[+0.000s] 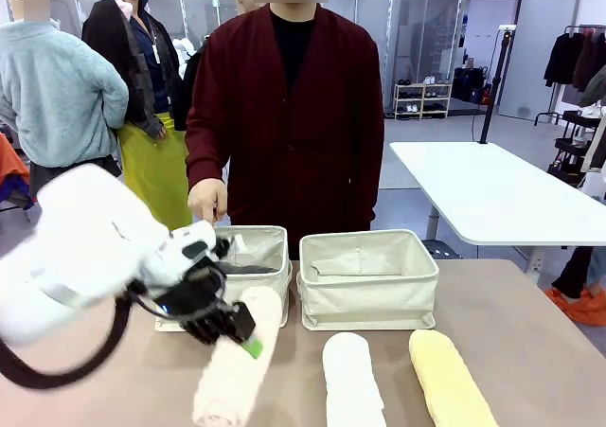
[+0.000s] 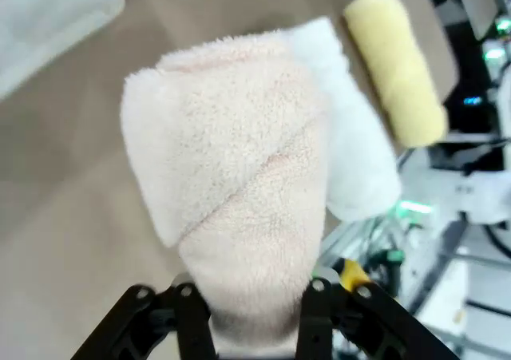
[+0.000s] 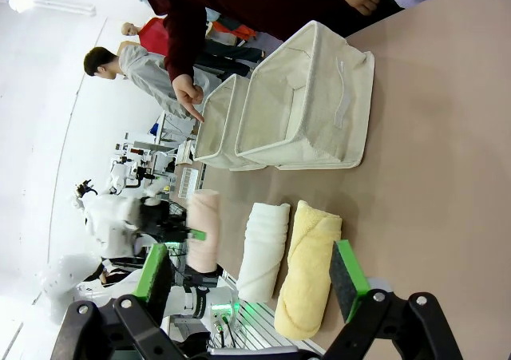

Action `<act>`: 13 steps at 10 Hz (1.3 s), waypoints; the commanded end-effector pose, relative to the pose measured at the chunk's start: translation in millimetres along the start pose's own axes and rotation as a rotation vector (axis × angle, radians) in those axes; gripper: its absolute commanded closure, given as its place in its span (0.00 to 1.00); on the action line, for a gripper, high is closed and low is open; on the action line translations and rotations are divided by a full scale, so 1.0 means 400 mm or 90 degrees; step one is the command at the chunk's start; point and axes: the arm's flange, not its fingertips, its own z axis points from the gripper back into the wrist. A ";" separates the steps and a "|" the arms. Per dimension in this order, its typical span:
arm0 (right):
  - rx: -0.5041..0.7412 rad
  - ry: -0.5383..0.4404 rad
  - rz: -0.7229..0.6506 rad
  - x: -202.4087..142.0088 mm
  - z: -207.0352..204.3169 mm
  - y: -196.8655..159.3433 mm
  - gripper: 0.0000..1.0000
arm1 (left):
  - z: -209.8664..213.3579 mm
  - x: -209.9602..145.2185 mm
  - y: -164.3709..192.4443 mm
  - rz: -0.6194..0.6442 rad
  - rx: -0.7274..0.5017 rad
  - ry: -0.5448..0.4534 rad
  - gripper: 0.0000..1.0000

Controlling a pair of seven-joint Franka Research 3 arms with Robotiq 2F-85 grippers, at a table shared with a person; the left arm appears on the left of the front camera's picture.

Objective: Divide the towels into two baskets.
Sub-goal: Pick up one hotel-folded towel from the bottom of the table and place it in the Fabric basket indicated by the person.

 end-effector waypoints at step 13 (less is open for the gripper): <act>0.003 0.002 0.005 -0.005 0.005 0.006 0.00 | 0.357 0.002 -0.062 -0.641 0.224 0.022 0.62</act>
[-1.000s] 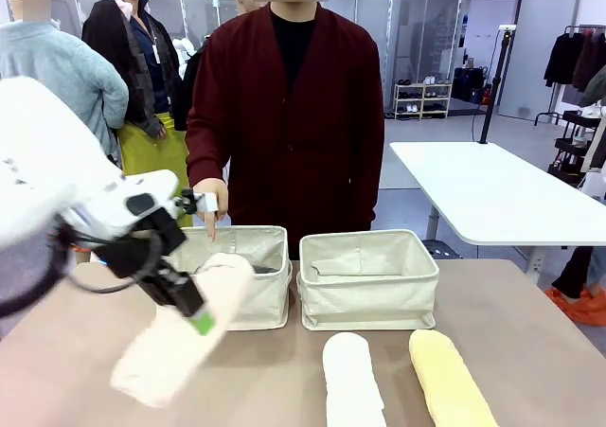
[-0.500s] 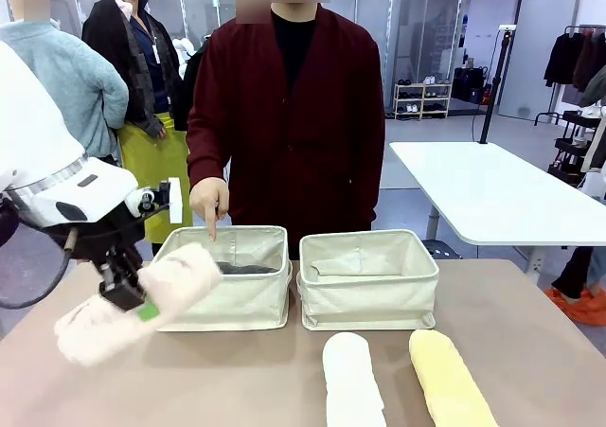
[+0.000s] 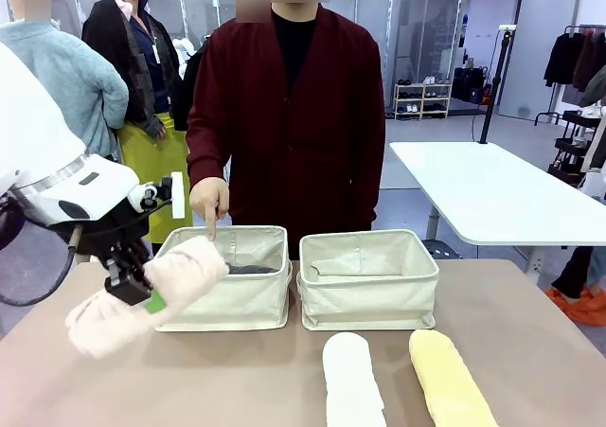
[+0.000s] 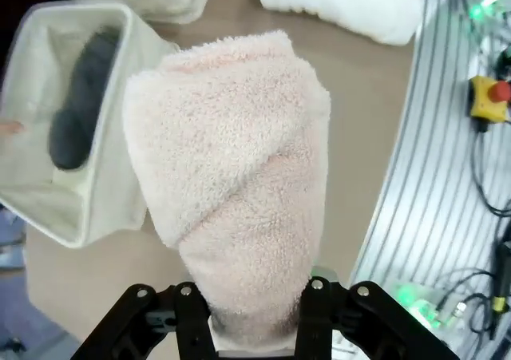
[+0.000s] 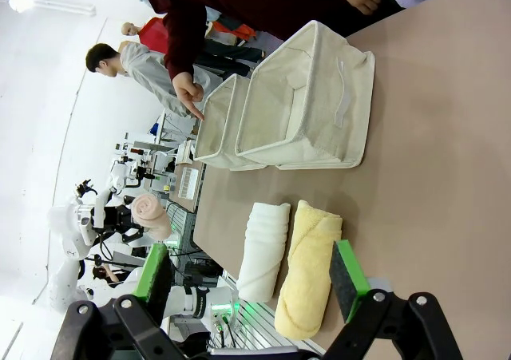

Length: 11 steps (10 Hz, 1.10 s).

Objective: Divide the towels into two baskets.
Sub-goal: Pick up one hotel-folded towel from the bottom of the table and place it in the Fabric basket indicated by the person.

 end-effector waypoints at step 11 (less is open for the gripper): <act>0.003 0.002 0.005 -0.005 0.006 0.006 0.00 | -0.325 0.253 0.504 -0.307 0.102 0.171 0.62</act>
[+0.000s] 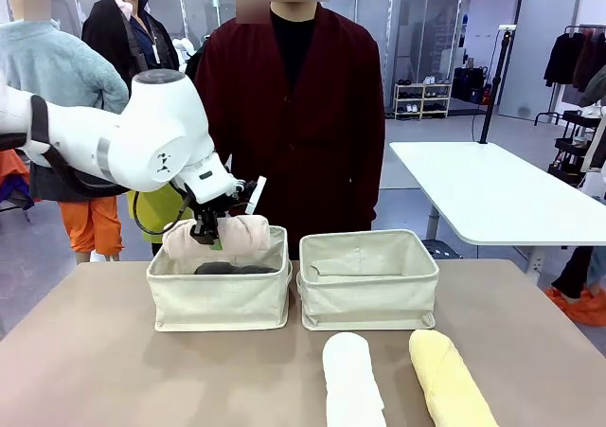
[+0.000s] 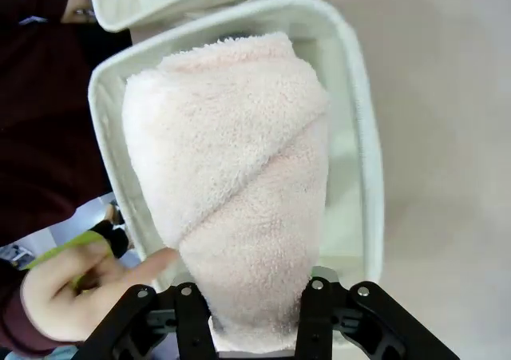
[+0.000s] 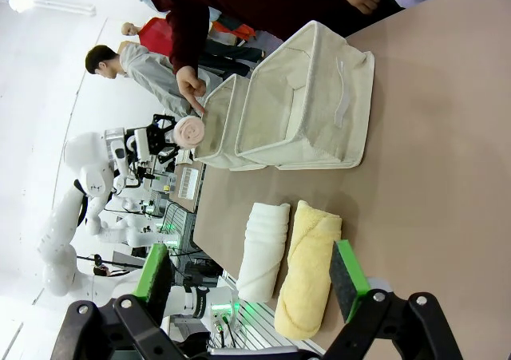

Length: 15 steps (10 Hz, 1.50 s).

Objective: Divide the towels into two baskets.
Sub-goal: Pick up one hotel-folded towel from the bottom of the table and place it in the Fabric basket indicated by the person.

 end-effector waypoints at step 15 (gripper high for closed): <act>0.003 0.001 0.005 -0.005 0.006 0.006 0.00 | -0.073 -0.004 0.059 0.039 -0.012 0.042 0.00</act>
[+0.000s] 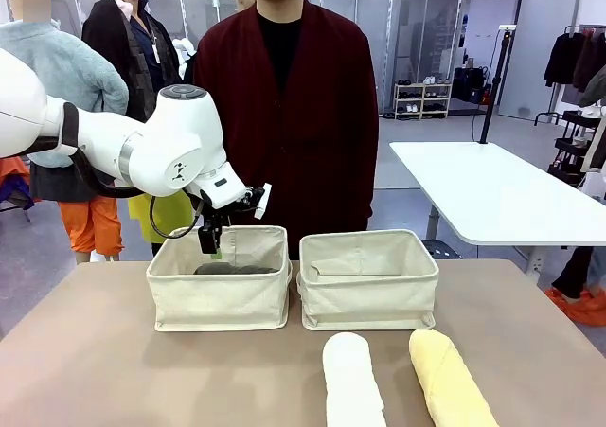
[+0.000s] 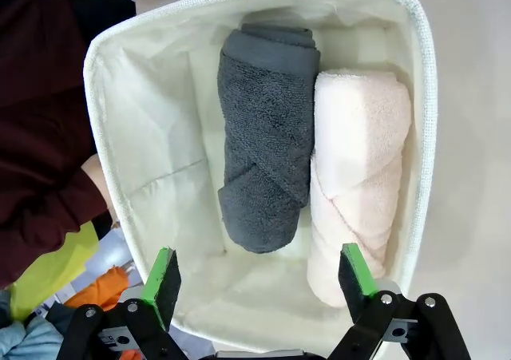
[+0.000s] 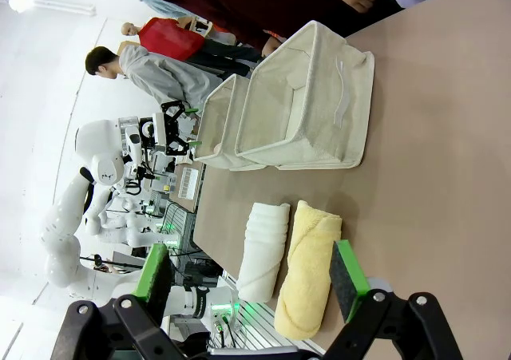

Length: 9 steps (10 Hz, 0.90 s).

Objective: Divide the towels into two baskets.
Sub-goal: Pick up one hotel-folded towel from the bottom of the table and place it in the Fabric basket indicated by the person.

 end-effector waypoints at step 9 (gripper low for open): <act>0.003 0.001 0.005 -0.005 0.006 0.006 0.00 | 0.296 -0.443 -0.119 0.392 -0.366 -0.369 0.00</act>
